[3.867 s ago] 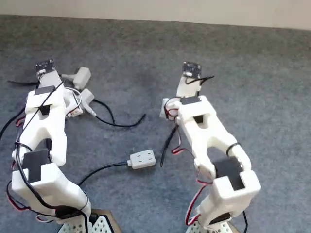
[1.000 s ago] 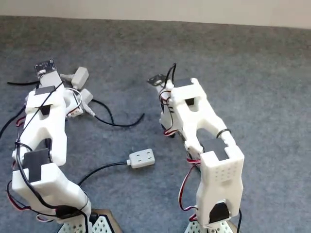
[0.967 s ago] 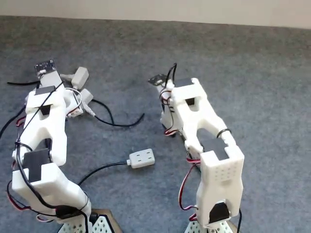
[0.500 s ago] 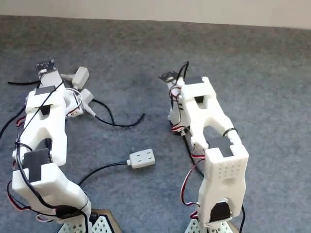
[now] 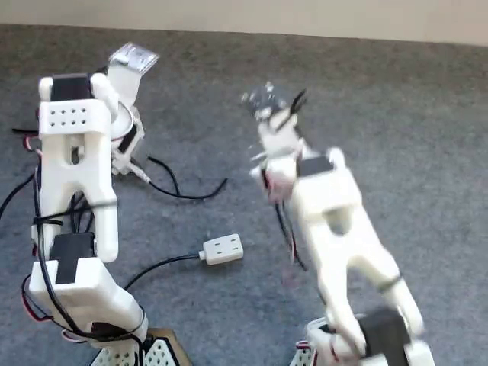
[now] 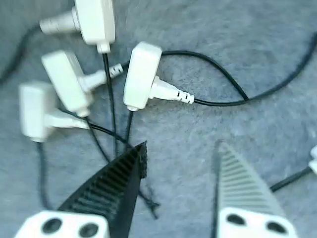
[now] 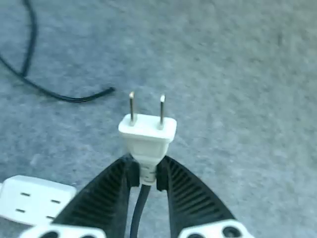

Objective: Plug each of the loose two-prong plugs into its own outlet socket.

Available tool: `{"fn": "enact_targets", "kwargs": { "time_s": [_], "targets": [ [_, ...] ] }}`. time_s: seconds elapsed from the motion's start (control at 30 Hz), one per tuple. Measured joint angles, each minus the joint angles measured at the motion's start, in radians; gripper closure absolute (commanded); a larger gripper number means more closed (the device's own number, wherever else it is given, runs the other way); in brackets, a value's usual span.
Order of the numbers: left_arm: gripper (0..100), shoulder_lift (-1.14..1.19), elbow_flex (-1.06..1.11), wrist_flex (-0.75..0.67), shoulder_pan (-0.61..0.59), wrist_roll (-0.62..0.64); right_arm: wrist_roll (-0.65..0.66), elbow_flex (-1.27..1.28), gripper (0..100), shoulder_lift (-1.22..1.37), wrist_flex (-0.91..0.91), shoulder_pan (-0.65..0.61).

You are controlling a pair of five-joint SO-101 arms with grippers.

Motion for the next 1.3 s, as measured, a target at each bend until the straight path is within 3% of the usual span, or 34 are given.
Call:
{"fn": "enact_targets", "kwargs": {
  "time_s": [0.17, 0.43, 0.6, 0.87, 1.03, 1.3],
  "targets": [
    [69, -0.002, -0.175, 0.077, 0.002, -0.069, 0.0, 0.431, 99.3, -0.272, -0.255, -0.158],
    [69, -0.143, -0.075, 0.068, 0.074, -0.103, 0.0, 0.526, 99.3, -0.367, -0.281, -0.324],
    [68, -0.413, 0.218, -0.114, 0.107, -0.104, 0.0, 0.569, 99.3, -0.381, -0.29, -0.364],
    [63, -1.005, 1.023, -0.626, 0.104, 0.011, -0.041, 0.623, 99.3, -0.381, -0.351, -0.43],
    [63, -1.238, 1.27, -0.681, 0.118, 0.087, -0.041, 0.626, 99.3, -0.381, -0.351, -0.436],
    [63, -1.3, 1.382, -0.69, 0.229, 0.224, -0.078, 0.658, 99.3, -0.381, -0.353, -0.465]
  ]
}}
